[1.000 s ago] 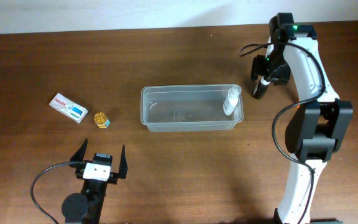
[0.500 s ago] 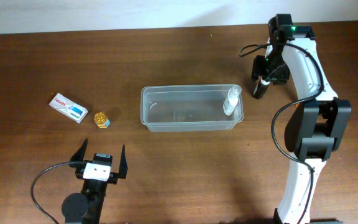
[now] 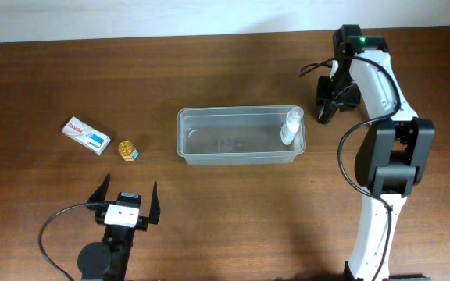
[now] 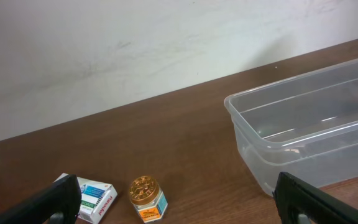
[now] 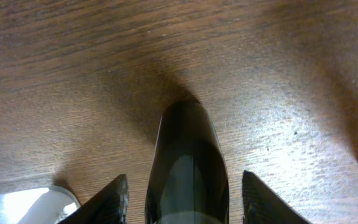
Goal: Pack container
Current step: 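Lower the right gripper and grasp the dark bottle's cap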
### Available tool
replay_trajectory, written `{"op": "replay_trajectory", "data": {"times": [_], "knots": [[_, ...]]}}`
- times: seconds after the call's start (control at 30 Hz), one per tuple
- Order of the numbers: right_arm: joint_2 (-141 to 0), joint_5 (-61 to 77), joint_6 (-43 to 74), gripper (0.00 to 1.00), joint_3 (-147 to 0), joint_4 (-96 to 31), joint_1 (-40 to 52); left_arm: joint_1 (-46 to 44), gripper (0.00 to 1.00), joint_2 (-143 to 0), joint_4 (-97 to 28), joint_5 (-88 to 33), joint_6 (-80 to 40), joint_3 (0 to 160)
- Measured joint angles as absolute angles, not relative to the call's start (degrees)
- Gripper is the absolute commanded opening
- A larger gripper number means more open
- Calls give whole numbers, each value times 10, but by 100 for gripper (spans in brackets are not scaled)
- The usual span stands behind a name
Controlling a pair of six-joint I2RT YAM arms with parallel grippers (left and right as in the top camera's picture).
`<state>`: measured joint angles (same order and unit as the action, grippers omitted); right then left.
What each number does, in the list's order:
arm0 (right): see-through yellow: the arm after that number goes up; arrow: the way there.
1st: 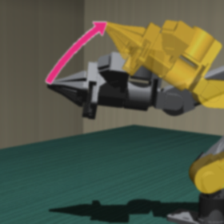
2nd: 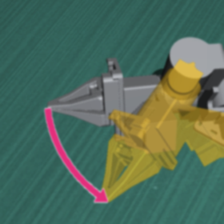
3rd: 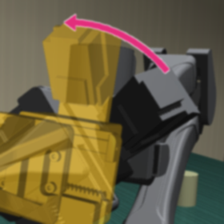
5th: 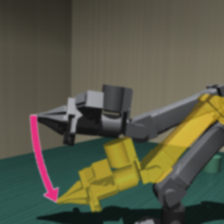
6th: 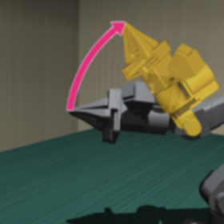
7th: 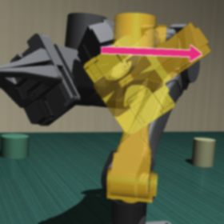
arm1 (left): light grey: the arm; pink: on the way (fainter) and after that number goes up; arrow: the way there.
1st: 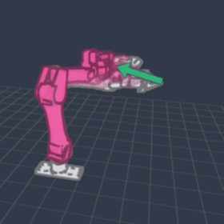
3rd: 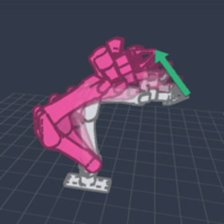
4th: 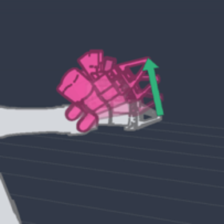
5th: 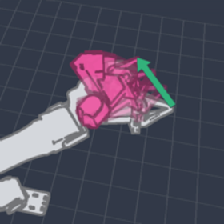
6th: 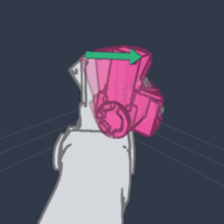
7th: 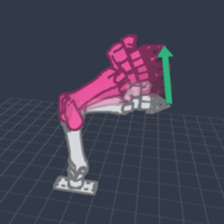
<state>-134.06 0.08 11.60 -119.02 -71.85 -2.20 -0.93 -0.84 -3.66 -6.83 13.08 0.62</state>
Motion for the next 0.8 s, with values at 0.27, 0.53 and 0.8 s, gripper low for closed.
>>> {"op": "replay_trajectory", "data": {"times": [0.27,0.53,0.8], "knots": [[-1341,-1,116,30,-1190,-717,-22,-9,99,-8,-37,-68,131,6],[-1341,1,116,20,-1192,-721,-22,-9,99,-8,-37,-68,131,6],[-1341,1,116,19,-1198,-750,-22,-9,99,-8,-37,-68,131,6]]}}
